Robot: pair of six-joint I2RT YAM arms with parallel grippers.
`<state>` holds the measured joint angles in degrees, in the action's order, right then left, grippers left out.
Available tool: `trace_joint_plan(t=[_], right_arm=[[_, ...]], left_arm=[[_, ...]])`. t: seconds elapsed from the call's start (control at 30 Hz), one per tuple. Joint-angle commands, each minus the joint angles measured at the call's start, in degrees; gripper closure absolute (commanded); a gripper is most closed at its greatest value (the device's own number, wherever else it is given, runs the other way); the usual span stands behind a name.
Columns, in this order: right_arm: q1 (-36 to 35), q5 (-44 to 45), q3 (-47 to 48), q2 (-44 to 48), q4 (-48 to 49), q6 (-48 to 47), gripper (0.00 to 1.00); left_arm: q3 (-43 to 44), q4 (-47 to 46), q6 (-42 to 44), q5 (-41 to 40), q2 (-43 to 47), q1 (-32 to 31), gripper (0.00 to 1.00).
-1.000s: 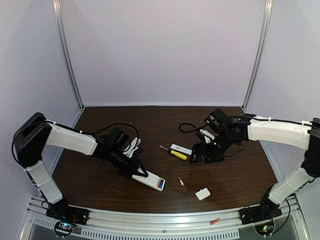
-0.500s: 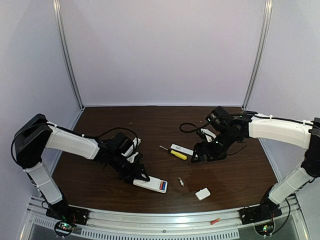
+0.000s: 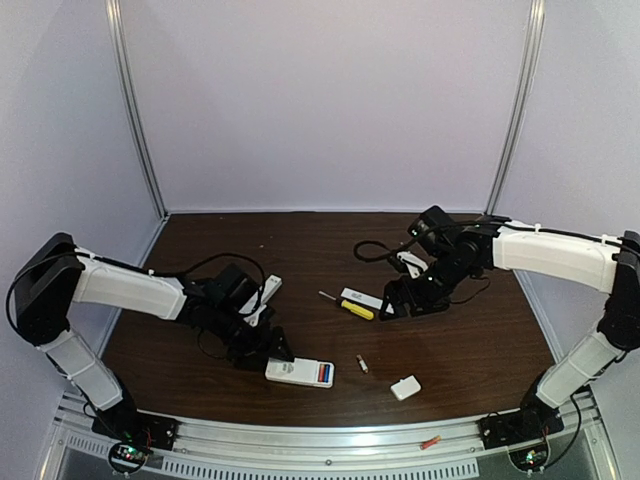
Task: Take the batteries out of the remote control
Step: Place the remote control without the battery cover at the center of the board, then pick up the screwdriver from the center of the board.
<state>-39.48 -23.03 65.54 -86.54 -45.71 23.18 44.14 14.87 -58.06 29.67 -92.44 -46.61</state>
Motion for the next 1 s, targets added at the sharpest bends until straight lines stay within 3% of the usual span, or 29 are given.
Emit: trace_joint_plan(t=[0.0,0.33,0.63,0.97], right_arm=[[0.2,1.4,2.7,-1.1,-0.1,-2.1,0.11],[-0.3,2.7,2.1,-0.9,7.0,-7.3,0.12],[-2.1,5.8,2.3,-2.7,14.0,-14.8,0.13],[-4.4,9.3,5.2,-8.0,16.9,-24.7,0.13]], left_arm=[[-0.5,6.8,2.3,-4.7,3.1,-0.2,0.18],[6.9,18.0,13.5,-16.1,9.3,-0.2,0.08],[10.7,16.6,29.0,-26.1,15.5,-0.1,0.08],[12.3,13.9,36.8,-17.1,15.3,5.8,0.09]])
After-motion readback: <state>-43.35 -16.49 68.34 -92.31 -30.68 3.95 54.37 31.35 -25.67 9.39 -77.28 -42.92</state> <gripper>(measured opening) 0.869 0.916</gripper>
